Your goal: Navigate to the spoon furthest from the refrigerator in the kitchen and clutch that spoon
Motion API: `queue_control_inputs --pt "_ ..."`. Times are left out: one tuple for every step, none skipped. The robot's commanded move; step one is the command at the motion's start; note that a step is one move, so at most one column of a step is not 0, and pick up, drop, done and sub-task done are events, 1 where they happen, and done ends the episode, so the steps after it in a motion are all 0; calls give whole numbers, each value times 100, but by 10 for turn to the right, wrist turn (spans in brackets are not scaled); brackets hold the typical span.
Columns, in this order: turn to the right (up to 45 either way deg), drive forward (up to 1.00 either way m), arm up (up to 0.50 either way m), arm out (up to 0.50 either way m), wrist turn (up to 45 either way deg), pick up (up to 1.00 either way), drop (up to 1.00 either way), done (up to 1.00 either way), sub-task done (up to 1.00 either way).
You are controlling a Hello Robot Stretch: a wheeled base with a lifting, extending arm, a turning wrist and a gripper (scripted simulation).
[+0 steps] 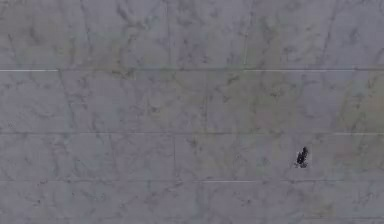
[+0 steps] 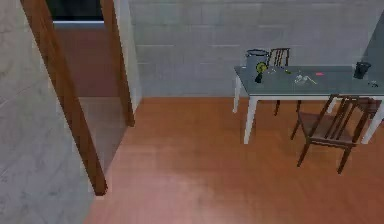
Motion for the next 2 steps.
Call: queue_control_inputs --pt "450 0 0 0 0 0 0 0 0" --pt "450 0 0 0 0 0 0 0 0"
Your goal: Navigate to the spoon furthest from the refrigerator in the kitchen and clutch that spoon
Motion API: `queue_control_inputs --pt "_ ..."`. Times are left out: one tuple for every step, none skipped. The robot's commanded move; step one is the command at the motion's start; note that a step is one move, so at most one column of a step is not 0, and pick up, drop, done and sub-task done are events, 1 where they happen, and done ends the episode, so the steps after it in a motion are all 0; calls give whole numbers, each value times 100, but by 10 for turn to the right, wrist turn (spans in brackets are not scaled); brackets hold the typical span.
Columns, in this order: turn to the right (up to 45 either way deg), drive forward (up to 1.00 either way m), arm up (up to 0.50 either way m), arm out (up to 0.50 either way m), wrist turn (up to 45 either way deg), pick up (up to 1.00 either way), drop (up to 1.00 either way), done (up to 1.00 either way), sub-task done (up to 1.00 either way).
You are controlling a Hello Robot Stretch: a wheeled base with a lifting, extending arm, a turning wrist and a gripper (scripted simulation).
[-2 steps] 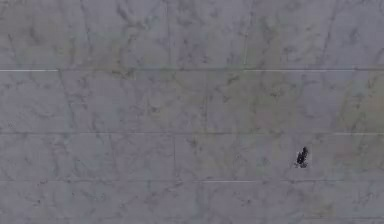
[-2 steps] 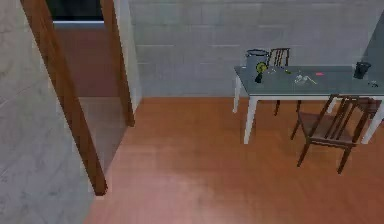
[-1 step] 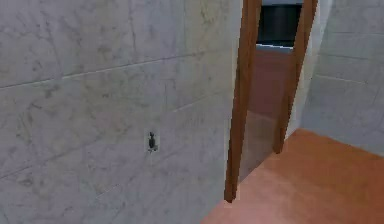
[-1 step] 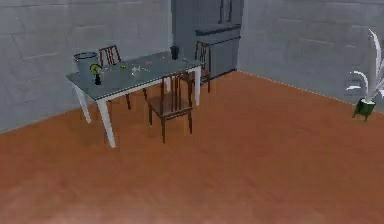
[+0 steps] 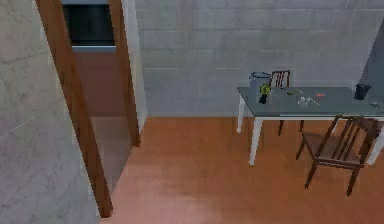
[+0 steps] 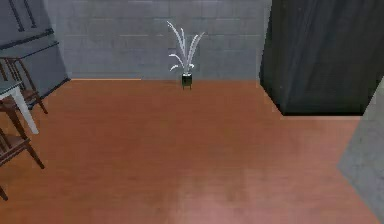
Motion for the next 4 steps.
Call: queue_control_inputs --pt "180 0 0 0 0 0 0 0 0" --pt "0 100 0 0 0 0 0 0 0" --pt "90 0 0 0 0 0 0 0 0" --pt "0 10 0 0 0 0 0 0 0"
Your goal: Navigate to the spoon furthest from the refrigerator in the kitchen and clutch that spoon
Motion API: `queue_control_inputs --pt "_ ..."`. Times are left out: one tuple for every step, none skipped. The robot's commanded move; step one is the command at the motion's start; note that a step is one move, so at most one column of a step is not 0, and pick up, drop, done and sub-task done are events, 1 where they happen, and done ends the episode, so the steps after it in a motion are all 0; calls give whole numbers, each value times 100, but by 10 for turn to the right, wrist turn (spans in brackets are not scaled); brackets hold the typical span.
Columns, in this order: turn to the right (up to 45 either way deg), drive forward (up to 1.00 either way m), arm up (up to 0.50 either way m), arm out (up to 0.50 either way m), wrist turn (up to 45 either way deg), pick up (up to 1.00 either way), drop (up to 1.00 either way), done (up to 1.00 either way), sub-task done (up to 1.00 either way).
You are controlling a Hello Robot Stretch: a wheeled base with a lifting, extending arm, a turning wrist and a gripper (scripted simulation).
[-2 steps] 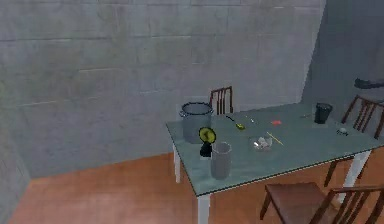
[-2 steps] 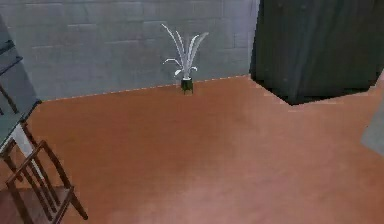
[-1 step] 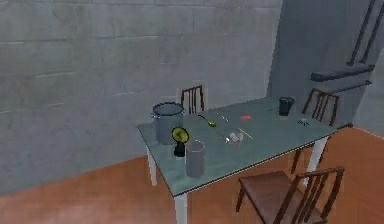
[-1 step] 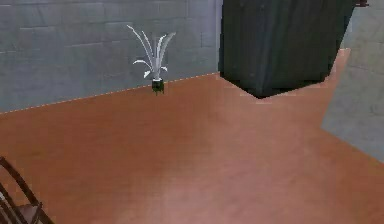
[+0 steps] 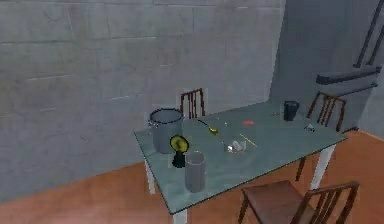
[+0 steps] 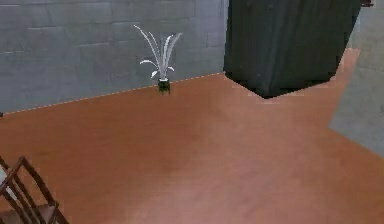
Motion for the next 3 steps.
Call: queue_control_inputs --pt "450 0 0 0 0 0 0 0 0" --pt "450 0 0 0 0 0 0 0 0" --pt "60 0 0 0 0 0 0 0 0"
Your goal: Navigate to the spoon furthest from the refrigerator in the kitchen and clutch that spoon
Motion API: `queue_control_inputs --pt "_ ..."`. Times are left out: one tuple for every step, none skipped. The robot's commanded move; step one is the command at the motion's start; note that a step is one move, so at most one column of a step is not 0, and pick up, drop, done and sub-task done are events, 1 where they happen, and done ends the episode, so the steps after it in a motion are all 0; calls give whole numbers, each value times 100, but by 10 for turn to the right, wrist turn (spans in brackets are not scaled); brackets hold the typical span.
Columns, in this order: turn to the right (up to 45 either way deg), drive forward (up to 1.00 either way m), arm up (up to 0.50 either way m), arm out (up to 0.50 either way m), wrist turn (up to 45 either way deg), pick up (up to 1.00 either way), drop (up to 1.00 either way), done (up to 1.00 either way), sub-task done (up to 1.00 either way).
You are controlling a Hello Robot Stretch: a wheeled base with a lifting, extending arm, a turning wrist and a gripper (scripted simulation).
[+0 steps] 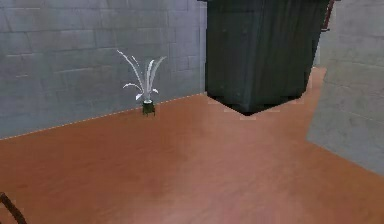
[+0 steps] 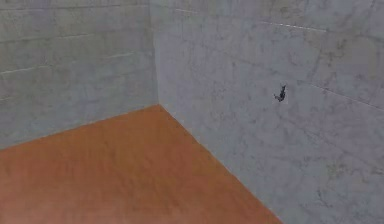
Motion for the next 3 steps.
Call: queue_control_inputs --pt "0 45 0 0 0 0 0 0 0" --pt "-300 0 0 0 0 0 0 0 0" --pt "0 100 0 0 0 0 0 0 0"
